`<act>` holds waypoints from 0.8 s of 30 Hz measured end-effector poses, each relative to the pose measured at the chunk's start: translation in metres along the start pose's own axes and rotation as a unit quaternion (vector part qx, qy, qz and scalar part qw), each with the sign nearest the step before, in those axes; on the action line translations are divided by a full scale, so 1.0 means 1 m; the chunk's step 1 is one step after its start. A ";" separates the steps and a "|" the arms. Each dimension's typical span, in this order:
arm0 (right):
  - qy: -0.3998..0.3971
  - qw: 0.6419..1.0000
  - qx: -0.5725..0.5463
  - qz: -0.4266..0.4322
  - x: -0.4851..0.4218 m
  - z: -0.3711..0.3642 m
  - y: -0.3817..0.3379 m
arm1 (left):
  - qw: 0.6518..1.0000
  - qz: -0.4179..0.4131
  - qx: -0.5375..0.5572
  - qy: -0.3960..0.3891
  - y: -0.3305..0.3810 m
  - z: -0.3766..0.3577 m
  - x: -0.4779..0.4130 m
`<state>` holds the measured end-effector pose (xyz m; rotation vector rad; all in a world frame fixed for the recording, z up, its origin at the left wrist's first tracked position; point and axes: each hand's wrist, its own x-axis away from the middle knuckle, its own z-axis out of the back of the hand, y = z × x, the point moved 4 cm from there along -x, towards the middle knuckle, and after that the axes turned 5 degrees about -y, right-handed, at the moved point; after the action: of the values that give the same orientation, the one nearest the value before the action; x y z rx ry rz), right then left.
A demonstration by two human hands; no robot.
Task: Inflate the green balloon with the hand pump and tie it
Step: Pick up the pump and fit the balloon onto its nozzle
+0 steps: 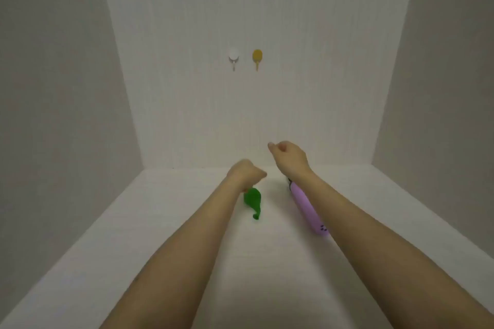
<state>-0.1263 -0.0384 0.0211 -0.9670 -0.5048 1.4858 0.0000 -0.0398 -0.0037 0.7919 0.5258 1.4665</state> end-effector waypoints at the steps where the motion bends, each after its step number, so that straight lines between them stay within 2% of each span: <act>1: -0.018 0.999 0.036 -0.006 0.003 -0.005 0.005 | 0.998 0.006 -0.068 -0.006 -0.005 -0.008 0.002; 3: -0.031 0.994 0.095 -0.037 0.002 -0.014 0.024 | 0.990 0.026 -0.137 0.023 -0.019 -0.025 -0.003; 6: -0.056 0.986 0.148 -0.050 0.005 -0.028 0.047 | 0.989 0.036 -0.138 0.029 -0.037 -0.054 -0.007; 10: -0.058 0.960 0.273 -0.031 0.003 -0.035 0.065 | 0.981 0.041 -0.184 0.040 -0.048 -0.067 -0.013; 14: -0.048 0.938 0.337 -0.070 0.003 -0.030 0.081 | 0.980 0.023 -0.193 0.048 -0.050 -0.064 -0.014; 16: -0.040 0.933 0.341 -0.104 0.005 -0.029 0.086 | 0.987 0.008 -0.157 0.038 -0.052 -0.058 -0.017; 18: -0.041 0.931 0.335 -0.137 0.004 -0.030 0.090 | 0.999 0.011 -0.030 0.035 -0.056 -0.052 -0.021; 19: -0.042 0.931 0.332 -0.147 0.002 -0.030 0.091 | 0.994 0.034 0.099 0.024 -0.059 -0.049 -0.022; 20: -0.043 0.930 0.333 -0.153 0.000 -0.029 0.092 | 0.966 0.065 0.251 0.001 -0.062 -0.049 -0.021; 21: -0.044 0.929 0.334 -0.156 -0.001 -0.029 0.092 | 0.919 0.091 0.384 -0.025 -0.063 -0.049 -0.019; 22: -0.046 0.928 0.333 -0.159 -0.001 -0.027 0.092 | 0.872 0.110 0.475 -0.041 -0.064 -0.048 -0.017; 24: -0.065 0.928 0.327 -0.170 -0.002 -0.025 0.091 | 0.799 0.126 0.586 -0.054 -0.063 -0.044 -0.012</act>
<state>-0.1609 -0.0620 -0.0638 -0.2400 -0.2210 1.2716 0.0085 -0.0411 -0.0807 1.9629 1.3202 1.2069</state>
